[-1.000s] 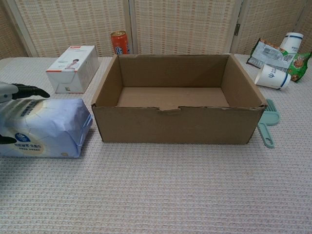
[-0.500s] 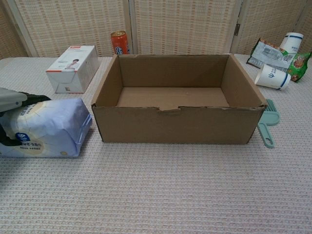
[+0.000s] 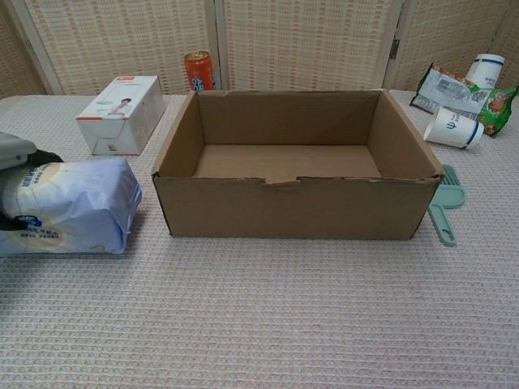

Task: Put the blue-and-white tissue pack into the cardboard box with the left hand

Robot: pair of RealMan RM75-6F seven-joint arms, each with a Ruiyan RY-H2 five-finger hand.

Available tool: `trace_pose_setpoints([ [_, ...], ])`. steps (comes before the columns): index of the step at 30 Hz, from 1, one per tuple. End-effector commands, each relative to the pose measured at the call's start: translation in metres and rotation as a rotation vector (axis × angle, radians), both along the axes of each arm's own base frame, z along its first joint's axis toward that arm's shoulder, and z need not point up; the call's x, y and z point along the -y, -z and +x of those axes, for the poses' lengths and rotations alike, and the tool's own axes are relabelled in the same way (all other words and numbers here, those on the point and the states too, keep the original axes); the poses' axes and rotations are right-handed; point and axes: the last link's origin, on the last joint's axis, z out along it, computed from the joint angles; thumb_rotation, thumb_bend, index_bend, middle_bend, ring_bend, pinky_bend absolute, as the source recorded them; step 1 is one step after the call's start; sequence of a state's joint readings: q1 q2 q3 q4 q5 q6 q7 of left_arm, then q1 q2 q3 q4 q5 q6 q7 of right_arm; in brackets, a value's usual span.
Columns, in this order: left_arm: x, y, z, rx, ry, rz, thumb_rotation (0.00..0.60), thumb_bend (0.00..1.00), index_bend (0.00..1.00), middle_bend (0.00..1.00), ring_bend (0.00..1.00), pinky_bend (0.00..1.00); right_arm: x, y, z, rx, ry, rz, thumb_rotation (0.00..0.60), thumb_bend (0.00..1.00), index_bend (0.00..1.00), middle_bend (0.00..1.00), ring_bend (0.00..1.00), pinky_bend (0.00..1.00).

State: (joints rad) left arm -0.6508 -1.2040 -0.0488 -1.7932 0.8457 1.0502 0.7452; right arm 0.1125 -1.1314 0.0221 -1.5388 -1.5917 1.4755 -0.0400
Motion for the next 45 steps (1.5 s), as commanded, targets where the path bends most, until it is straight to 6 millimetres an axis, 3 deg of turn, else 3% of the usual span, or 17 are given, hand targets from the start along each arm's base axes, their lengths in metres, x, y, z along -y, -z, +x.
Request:
trace_pose_setpoints([
  [1,-0.004,-0.021,0.012,-0.025,0.035,0.051,0.600,0.30,0.57,0.63,0.59,0.63,0.000,-0.001,0.000,0.003,0.000,-0.004,0.600,0.00,0.07,0.04,0.00,0.00],
  [10,-0.013,-0.084,0.053,-0.119,0.154,0.270,0.600,0.30,0.59,0.65,0.61,0.64,0.000,-0.003,0.001,0.011,-0.006,-0.008,0.600,0.00,0.07,0.04,0.00,0.00],
  [17,-0.012,-0.096,0.087,-0.135,0.216,0.299,0.600,0.30,0.59,0.65,0.61,0.64,-0.001,-0.008,0.004,0.022,-0.014,-0.022,0.600,0.00,0.07,0.04,0.00,0.00],
  [33,-0.013,-0.027,0.184,0.285,0.558,0.288,0.600,0.29,0.64,0.68,0.64,0.68,-0.003,-0.018,0.006,0.051,-0.008,-0.037,0.600,0.00,0.07,0.03,0.00,0.00],
  [45,-0.017,0.037,0.226,0.367,0.561,0.162,0.600,0.28,0.64,0.68,0.64,0.68,-0.001,-0.023,0.006,0.059,0.000,-0.054,0.600,0.00,0.07,0.03,0.00,0.00],
])
